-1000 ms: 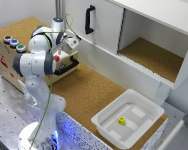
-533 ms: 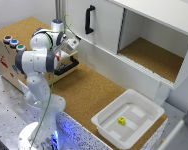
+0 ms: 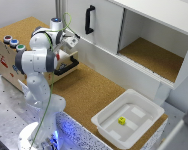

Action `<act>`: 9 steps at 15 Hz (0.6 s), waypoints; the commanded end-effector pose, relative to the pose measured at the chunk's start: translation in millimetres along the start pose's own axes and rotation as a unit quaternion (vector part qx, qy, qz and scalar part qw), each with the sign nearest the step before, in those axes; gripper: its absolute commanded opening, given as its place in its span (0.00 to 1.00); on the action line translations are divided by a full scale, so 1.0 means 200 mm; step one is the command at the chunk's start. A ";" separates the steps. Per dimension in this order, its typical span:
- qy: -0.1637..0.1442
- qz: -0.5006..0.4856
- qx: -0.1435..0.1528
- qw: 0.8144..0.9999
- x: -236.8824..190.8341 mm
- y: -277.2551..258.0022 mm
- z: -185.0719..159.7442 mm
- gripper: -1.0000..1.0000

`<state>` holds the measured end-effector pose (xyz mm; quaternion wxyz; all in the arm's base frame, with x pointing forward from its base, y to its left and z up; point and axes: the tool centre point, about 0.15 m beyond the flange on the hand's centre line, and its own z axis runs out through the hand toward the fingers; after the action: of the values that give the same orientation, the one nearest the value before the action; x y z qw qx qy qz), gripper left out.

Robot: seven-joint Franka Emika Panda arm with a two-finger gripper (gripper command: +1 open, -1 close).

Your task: Put the pink object on top of the drawer

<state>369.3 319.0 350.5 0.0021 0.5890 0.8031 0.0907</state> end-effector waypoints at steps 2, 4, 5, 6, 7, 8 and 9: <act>-0.005 -0.042 -0.017 0.999 0.28 -0.06 -0.38 0.00; -0.012 -0.068 -0.035 0.997 0.38 -0.09 -0.48 0.00; -0.005 -0.078 -0.036 0.996 0.44 -0.11 -0.53 0.00; -0.001 -0.087 -0.039 0.995 0.48 -0.12 -0.57 0.00; 0.002 -0.095 -0.037 0.995 0.52 -0.14 -0.60 0.00; 0.010 -0.102 -0.034 0.994 0.57 -0.16 -0.64 0.00; 0.013 -0.105 -0.032 0.994 0.61 -0.17 -0.64 0.00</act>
<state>317.3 377.8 445.8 0.0195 0.5202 0.8436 0.1318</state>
